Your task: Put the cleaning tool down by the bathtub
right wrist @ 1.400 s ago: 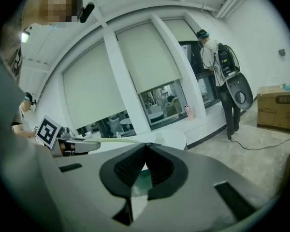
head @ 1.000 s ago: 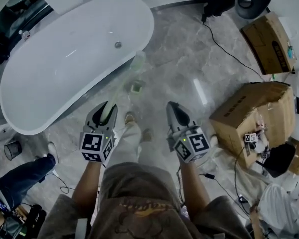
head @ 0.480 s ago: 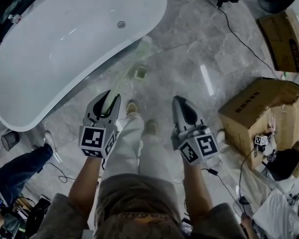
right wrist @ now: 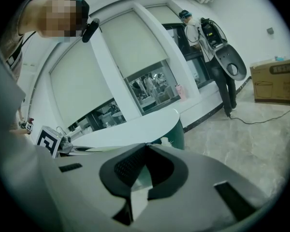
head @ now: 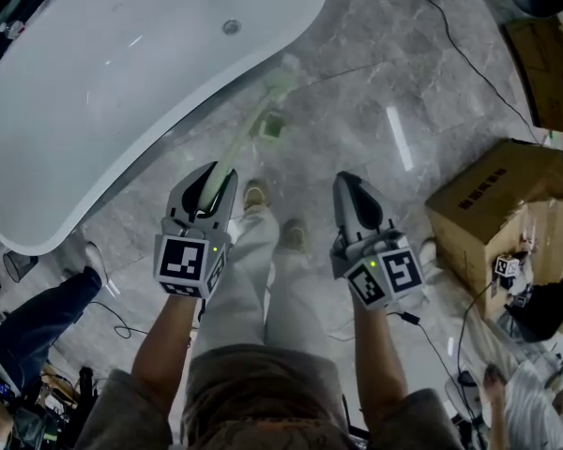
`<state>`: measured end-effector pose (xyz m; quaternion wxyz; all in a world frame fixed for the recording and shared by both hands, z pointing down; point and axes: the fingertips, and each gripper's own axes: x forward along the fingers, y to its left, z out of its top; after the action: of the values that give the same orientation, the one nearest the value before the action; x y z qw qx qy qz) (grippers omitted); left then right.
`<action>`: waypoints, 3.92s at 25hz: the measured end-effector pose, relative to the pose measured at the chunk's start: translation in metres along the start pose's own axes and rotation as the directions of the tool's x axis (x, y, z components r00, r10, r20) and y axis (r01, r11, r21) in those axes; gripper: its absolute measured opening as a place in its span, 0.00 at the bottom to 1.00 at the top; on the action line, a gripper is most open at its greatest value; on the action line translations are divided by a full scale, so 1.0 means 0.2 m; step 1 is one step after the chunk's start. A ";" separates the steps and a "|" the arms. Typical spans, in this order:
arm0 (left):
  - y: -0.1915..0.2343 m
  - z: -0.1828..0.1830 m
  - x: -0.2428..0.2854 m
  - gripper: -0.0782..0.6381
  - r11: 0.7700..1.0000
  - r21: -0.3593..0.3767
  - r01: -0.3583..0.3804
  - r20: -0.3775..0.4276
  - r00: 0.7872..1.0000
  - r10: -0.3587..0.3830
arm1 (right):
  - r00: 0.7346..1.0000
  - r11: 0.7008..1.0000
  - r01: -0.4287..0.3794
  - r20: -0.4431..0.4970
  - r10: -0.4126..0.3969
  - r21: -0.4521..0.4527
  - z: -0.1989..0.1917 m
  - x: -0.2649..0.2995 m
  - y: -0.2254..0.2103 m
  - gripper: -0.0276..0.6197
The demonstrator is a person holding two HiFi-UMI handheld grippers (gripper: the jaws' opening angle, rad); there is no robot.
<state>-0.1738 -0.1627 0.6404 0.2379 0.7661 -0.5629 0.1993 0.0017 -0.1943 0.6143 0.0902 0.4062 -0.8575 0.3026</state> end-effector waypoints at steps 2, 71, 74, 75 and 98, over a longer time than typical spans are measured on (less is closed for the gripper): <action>0.01 -0.02 0.02 0.28 1.000 0.000 -0.001 -0.017 1.000 0.001 | 1.000 1.000 0.002 -0.006 -0.002 0.004 -0.01 0.01 -0.01 0.05; 0.07 -1.23 1.24 0.28 0.998 -0.008 -0.070 -0.772 0.635 0.038 | 0.992 0.983 0.095 -0.098 -0.080 0.159 -0.32 0.09 -0.38 0.05; 0.04 -1.21 1.24 0.32 0.998 -0.009 -0.066 -0.739 0.673 0.038 | 0.992 0.983 0.090 -0.097 -0.075 0.161 -0.32 0.07 -0.38 0.05; 0.03 -1.20 1.24 0.37 0.998 -0.006 -0.057 -0.729 0.683 0.035 | 0.993 0.983 0.089 -0.096 -0.074 0.161 -0.32 0.07 -0.37 0.05; -0.18 -0.51 0.60 0.12 0.973 -0.076 -0.217 -0.571 0.809 0.136 | 0.999 0.990 0.031 -0.047 -0.025 0.140 0.13 -0.30 -0.05 0.05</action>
<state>-0.1089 -0.1864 0.7868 0.4256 0.5993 -0.5490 0.3979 0.0518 -0.1760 0.5735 0.0848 0.4167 -0.8259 0.3703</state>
